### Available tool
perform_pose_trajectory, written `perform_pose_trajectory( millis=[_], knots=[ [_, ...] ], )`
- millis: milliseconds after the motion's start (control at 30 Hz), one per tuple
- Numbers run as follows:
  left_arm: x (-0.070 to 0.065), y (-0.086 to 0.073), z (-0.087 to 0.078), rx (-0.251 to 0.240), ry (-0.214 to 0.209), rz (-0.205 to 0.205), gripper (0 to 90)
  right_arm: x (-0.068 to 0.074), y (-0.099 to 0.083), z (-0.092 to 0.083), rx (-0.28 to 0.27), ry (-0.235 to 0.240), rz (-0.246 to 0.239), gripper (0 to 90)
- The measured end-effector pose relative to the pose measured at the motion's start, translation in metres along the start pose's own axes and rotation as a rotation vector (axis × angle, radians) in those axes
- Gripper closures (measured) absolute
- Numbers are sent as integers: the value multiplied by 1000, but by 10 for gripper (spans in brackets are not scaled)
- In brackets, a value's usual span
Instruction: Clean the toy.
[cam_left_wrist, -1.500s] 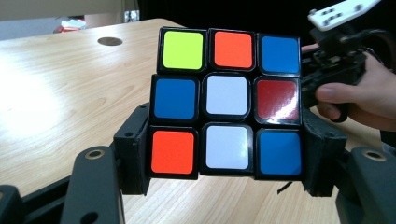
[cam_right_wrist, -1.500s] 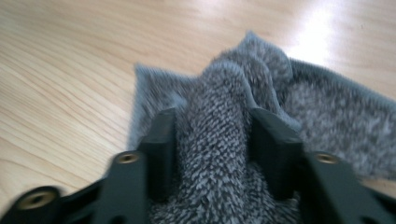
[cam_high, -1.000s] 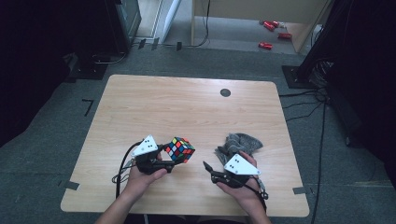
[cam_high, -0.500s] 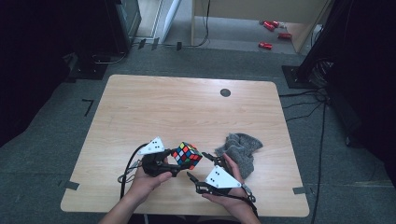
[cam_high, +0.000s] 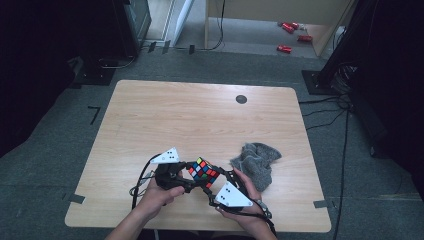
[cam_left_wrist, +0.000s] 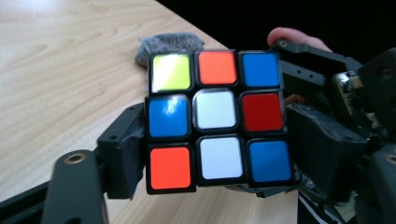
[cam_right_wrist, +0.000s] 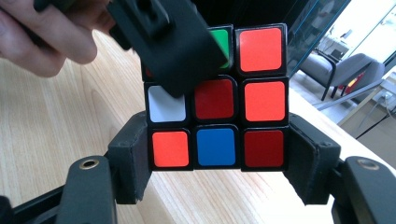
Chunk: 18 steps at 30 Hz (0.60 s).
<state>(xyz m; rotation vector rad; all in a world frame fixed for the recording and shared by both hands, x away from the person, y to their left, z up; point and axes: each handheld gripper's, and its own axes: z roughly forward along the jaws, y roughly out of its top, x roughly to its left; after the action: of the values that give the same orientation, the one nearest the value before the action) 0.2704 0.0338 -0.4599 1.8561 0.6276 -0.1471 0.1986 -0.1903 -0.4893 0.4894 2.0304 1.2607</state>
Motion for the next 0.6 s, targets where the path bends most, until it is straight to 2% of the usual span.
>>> perform_pose_trajectory(
  millis=[100, 167, 267, 300, 400, 467, 533, 567, 600],
  knots=[
    [1, 0, -4, -13, 24, 37, 178, -5, -1, -2, 11, -3, 31, 336],
    [2, 1, -9, -33, 25, 56, 172, -12, -2, -4, 35, -13, 73, 344],
    [3, 1, -12, -43, 32, 97, 167, -22, -5, -8, 32, -22, 134, 345],
    [3, 0, -12, -36, 46, 121, 167, -25, -6, -9, 27, -22, 149, 345],
    [-1, -5, -8, -7, 122, 208, 167, -30, -4, -11, 27, -27, 204, 345],
    [-4, -8, -4, -2, 163, 258, 165, -33, -3, -13, 28, -17, 254, 345],
    [-9, -11, 1, 16, 219, 328, 165, -33, 0, -15, 31, -3, 320, 345],
    [-12, -14, 4, 28, 244, 372, 165, -34, 1, -15, 28, 1, 336, 345],
    [-14, -15, 6, 35, 252, 394, 165, -34, 4, -16, 25, 9, 372, 345]
  ],
)
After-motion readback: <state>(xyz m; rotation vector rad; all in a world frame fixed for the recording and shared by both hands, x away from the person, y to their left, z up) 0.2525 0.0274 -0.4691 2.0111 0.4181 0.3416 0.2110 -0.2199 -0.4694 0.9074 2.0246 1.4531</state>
